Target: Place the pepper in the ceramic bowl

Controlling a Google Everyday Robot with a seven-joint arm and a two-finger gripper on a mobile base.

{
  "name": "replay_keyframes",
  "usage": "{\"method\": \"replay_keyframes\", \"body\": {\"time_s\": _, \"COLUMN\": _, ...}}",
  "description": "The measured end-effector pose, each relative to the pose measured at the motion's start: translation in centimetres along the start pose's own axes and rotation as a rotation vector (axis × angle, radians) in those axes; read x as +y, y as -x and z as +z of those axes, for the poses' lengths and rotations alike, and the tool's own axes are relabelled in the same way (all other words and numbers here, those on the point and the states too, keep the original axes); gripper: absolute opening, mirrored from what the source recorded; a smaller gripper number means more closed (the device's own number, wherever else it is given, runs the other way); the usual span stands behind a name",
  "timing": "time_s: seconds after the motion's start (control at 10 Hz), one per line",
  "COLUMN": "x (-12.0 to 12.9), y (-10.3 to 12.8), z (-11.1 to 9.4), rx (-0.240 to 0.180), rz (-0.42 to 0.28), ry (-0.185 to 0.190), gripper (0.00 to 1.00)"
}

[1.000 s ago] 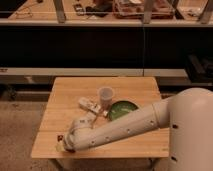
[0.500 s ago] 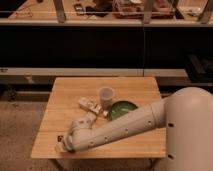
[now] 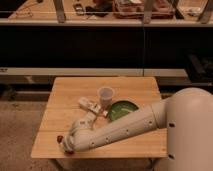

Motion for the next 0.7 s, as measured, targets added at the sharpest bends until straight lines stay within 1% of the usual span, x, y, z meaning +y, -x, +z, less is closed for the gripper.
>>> {"method": "replay_keyframes", "body": {"time_s": 0.1, "x": 0.2, "y": 0.1, "z": -0.3, "rx": 0.001, "rz": 0.011, "ry": -0.004, "gripper": 0.09}}
{"method": "replay_keyframes", "body": {"time_s": 0.2, "x": 0.3, "y": 0.2, "z": -0.6, "rx": 0.006, "rz": 0.026, "ry": -0.014, "gripper": 0.02}}
{"method": "replay_keyframes", "body": {"time_s": 0.3, "x": 0.6, "y": 0.2, "z": -1.2, "rx": 0.017, "rz": 0.043, "ry": -0.024, "gripper": 0.0}}
{"method": "replay_keyframes", "body": {"time_s": 0.5, "x": 2.0, "y": 1.1, "z": -2.7, "rx": 0.035, "rz": 0.086, "ry": -0.032, "gripper": 0.0}}
{"method": "replay_keyframes", "body": {"time_s": 0.7, "x": 4.5, "y": 2.9, "z": -4.2, "rx": 0.048, "rz": 0.15, "ry": -0.027, "gripper": 0.0}}
